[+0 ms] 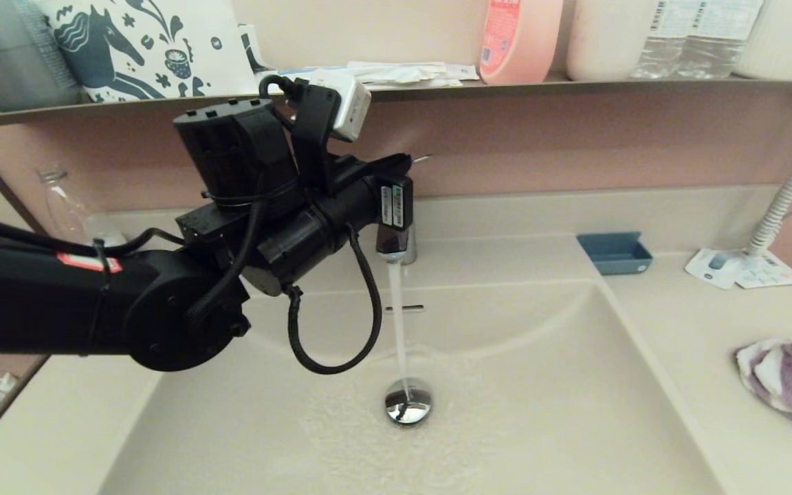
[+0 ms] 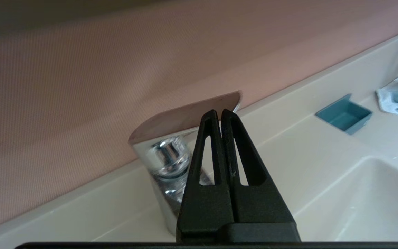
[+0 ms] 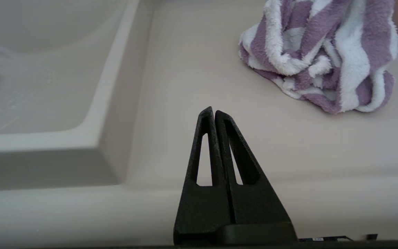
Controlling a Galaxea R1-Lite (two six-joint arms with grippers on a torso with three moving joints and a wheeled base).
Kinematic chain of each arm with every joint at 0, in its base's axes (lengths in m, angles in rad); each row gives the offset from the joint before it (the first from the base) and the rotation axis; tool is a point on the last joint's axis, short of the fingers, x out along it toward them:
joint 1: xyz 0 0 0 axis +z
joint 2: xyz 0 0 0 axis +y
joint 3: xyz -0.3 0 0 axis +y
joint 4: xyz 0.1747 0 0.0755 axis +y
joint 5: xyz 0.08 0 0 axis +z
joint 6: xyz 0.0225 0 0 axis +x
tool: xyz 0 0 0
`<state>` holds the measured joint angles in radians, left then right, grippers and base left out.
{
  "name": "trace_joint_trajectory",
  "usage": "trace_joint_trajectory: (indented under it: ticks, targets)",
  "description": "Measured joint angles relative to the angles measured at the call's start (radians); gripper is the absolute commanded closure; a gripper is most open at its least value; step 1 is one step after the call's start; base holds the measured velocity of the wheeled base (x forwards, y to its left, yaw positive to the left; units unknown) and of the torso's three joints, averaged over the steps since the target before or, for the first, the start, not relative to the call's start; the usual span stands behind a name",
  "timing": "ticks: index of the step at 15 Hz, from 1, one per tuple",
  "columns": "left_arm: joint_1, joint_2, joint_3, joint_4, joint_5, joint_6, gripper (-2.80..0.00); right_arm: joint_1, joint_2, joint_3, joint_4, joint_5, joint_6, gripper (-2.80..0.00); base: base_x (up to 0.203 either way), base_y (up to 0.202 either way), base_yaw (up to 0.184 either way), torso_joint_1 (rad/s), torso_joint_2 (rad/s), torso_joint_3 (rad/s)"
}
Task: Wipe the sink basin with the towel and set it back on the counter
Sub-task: Turn off the faucet
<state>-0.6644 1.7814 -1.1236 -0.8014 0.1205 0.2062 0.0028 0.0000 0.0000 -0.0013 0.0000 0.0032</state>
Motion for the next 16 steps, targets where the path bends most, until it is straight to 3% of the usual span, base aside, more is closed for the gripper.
trace_joint_trajectory:
  ticks: [10, 16]
  targets:
    - [0.041, 0.06, -0.094, 0.006, -0.057, 0.0, 0.0, 0.0, 0.0, 0.0, 0.0, 0.0, 0.0, 0.0, 0.0, 0.0, 0.0, 0.0, 0.0, 0.0]
    - [0.041, 0.083, -0.101, -0.002, -0.057, 0.0, 0.0, 0.0, 0.0, 0.0, 0.0, 0.0, 0.0, 0.0, 0.0, 0.0, 0.0, 0.0, 0.0, 0.0]
